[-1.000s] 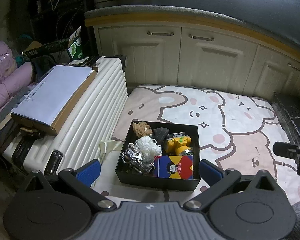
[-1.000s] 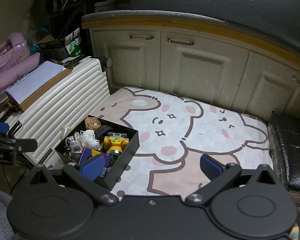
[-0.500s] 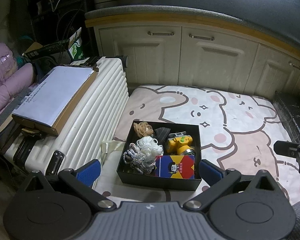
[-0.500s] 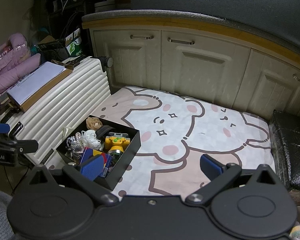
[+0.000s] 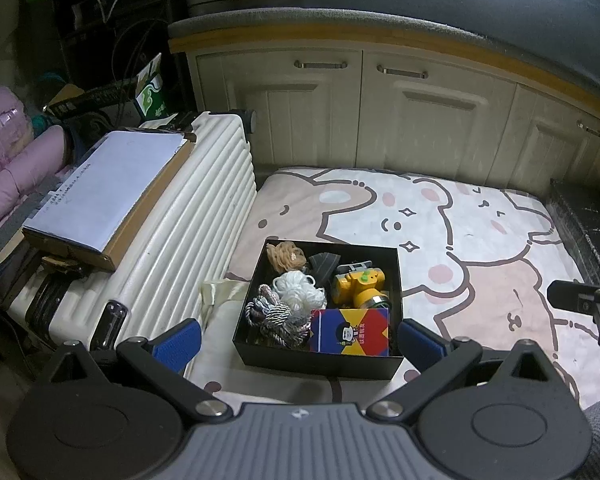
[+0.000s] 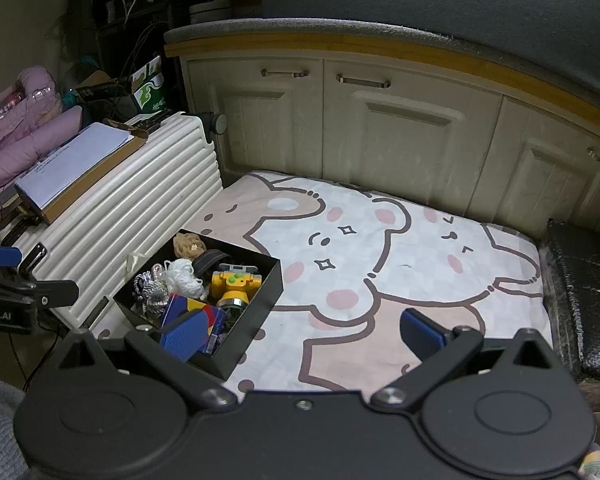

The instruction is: Organize objects

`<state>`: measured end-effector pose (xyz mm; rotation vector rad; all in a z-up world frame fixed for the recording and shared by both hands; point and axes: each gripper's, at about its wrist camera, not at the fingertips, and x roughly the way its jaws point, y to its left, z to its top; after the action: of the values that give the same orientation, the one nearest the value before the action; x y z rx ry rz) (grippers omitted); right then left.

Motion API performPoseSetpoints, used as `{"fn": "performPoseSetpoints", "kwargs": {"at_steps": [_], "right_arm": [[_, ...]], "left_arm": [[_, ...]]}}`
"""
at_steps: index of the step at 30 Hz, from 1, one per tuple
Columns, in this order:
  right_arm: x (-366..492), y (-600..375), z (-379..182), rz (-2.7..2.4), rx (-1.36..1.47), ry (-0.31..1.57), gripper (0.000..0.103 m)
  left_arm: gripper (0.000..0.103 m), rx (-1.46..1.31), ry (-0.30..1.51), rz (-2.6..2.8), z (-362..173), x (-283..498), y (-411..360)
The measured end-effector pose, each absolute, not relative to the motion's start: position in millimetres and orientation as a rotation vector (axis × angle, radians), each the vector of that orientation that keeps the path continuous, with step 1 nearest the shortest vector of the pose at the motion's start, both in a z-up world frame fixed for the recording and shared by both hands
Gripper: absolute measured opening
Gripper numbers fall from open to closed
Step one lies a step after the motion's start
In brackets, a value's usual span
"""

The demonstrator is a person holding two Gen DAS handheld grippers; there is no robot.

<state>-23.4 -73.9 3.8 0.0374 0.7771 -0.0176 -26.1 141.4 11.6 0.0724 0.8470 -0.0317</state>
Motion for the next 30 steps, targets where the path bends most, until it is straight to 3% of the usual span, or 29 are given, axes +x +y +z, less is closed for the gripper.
{"fn": "performPoseSetpoints", "kwargs": {"at_steps": [30], "right_arm": [[-22.5, -72.3, 0.8, -0.007, 0.054, 0.786, 0.103]], "left_arm": [[0.103, 0.079, 0.852, -0.045, 8.2, -24.3, 142.9]]}}
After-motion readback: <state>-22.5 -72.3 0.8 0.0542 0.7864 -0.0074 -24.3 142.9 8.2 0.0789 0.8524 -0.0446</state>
